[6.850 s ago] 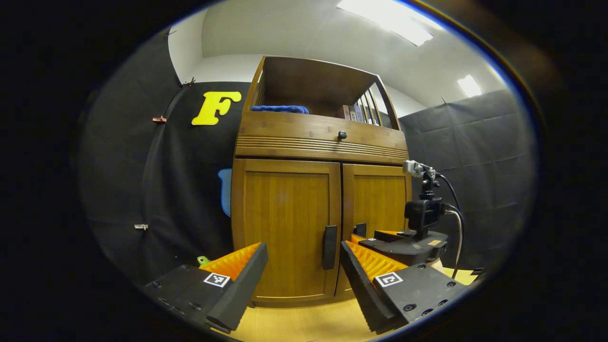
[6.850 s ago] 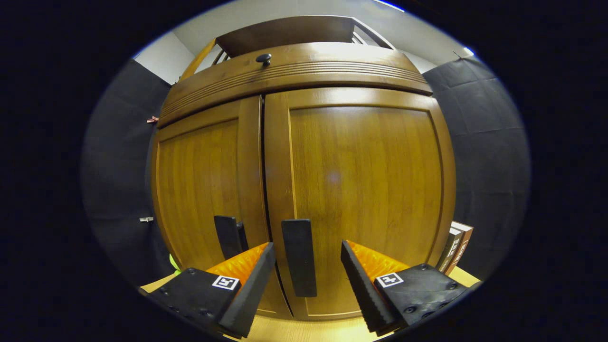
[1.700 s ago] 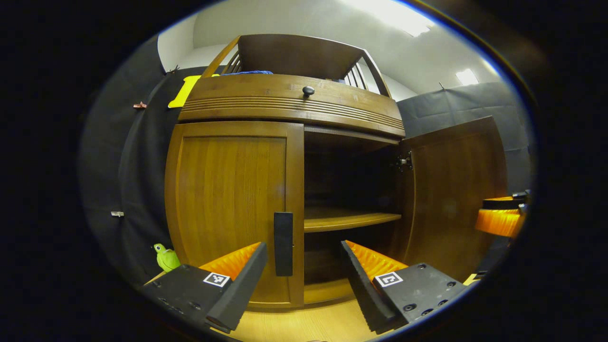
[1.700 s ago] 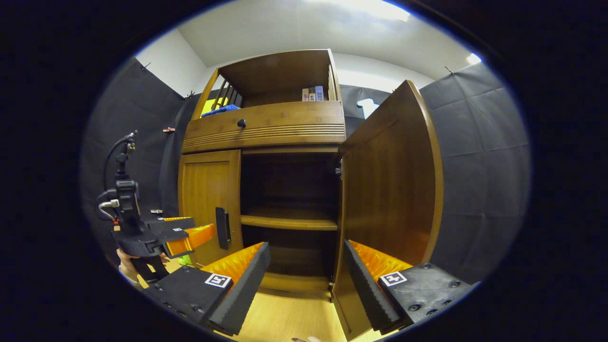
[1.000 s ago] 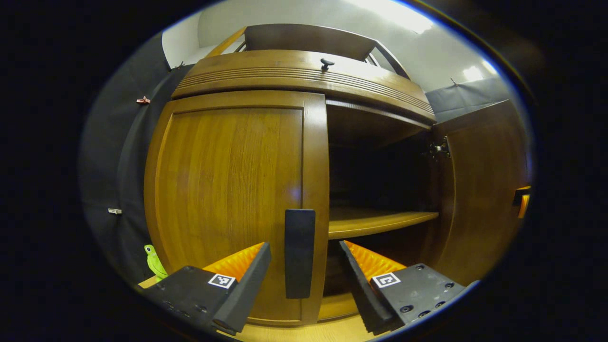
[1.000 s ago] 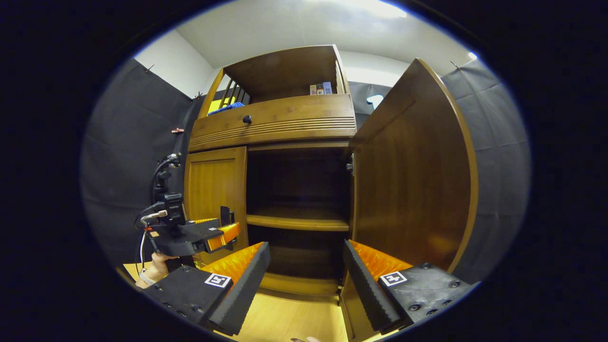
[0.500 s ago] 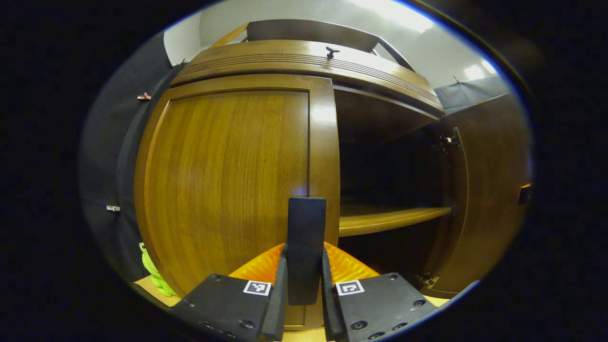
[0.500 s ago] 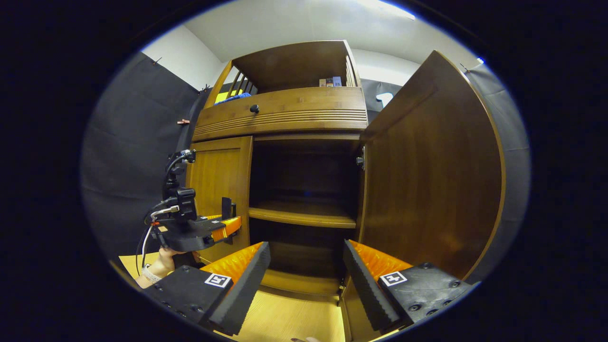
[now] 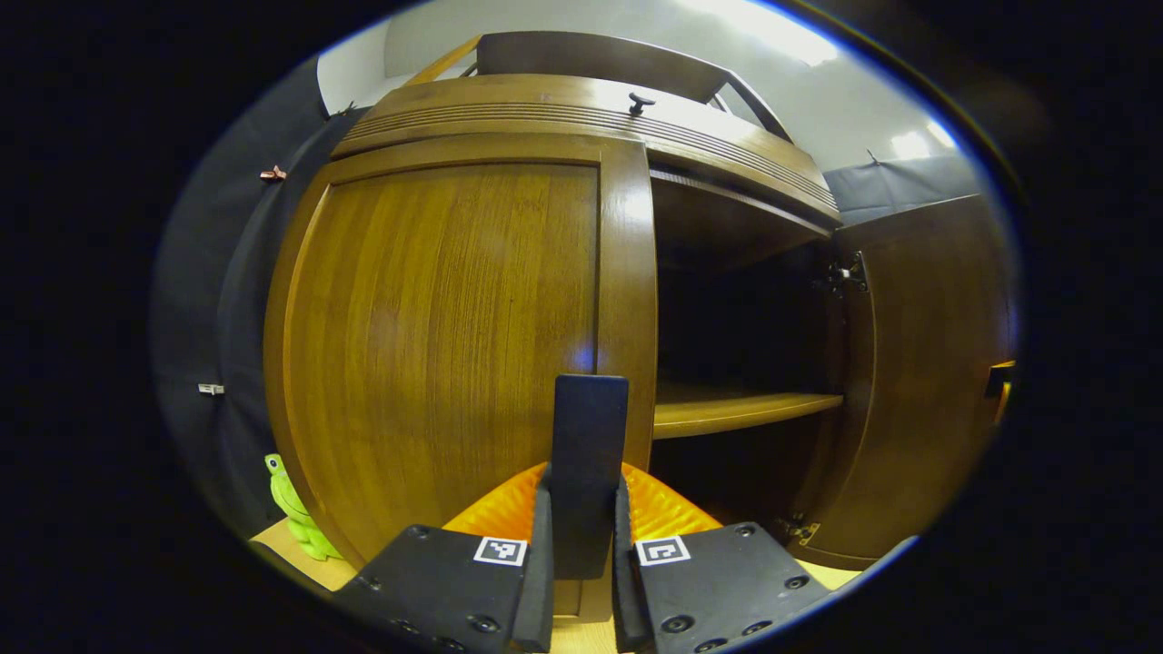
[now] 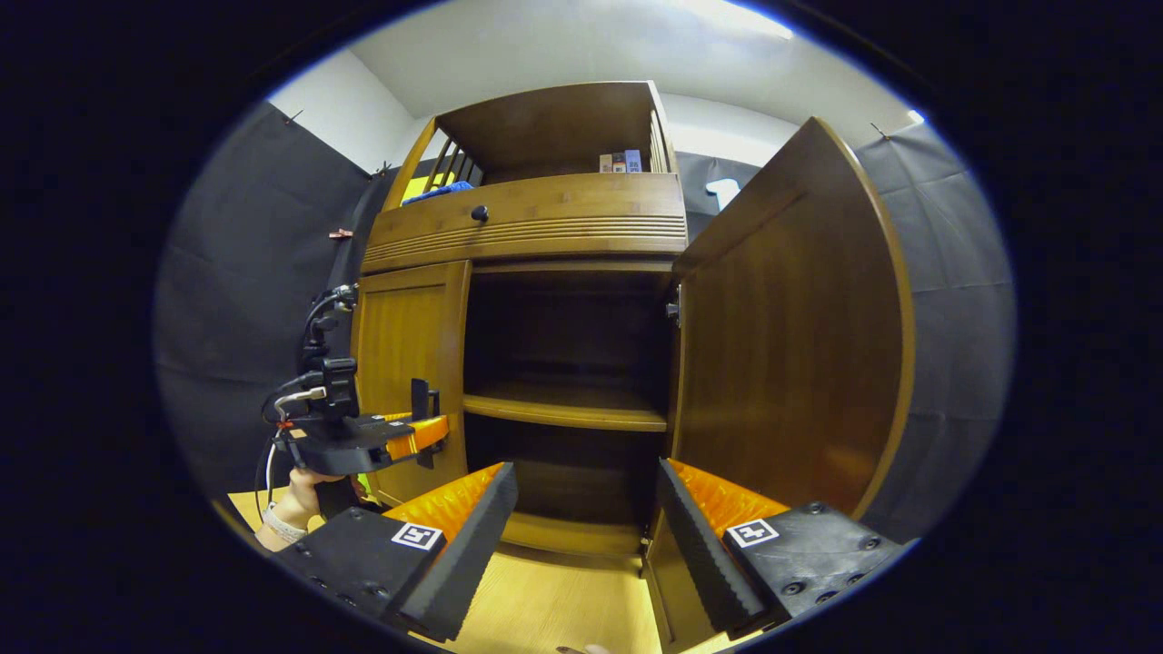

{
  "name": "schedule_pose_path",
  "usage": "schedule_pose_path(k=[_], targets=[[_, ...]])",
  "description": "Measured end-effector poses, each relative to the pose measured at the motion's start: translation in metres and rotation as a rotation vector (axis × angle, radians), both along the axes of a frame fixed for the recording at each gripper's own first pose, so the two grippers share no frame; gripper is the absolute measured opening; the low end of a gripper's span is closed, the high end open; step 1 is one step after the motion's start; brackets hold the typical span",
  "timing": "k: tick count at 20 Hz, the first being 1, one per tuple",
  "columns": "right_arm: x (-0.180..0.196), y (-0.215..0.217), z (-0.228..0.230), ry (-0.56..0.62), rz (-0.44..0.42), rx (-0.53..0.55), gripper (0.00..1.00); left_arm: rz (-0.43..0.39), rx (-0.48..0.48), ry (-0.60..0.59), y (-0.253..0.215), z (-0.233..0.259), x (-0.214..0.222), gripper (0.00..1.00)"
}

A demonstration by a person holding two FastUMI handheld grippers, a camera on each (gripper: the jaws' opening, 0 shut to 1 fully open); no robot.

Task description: Open the right door of the double-door shoe cabinet with the right hand, and open the left door with the left hand.

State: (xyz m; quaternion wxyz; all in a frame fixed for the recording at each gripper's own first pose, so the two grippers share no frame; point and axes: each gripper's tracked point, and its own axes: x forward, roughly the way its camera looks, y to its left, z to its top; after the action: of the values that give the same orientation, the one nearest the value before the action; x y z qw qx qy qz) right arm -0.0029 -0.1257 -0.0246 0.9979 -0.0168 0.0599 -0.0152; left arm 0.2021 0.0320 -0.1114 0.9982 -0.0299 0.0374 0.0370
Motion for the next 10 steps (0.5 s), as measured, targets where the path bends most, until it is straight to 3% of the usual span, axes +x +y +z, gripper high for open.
schedule_pose_path(k=[10], targets=[[-0.045, -0.007, 0.010, 0.021, -0.061, -0.036, 0.97, -0.083, -0.014, 0.016, 0.000, 0.006, -0.055, 0.29]])
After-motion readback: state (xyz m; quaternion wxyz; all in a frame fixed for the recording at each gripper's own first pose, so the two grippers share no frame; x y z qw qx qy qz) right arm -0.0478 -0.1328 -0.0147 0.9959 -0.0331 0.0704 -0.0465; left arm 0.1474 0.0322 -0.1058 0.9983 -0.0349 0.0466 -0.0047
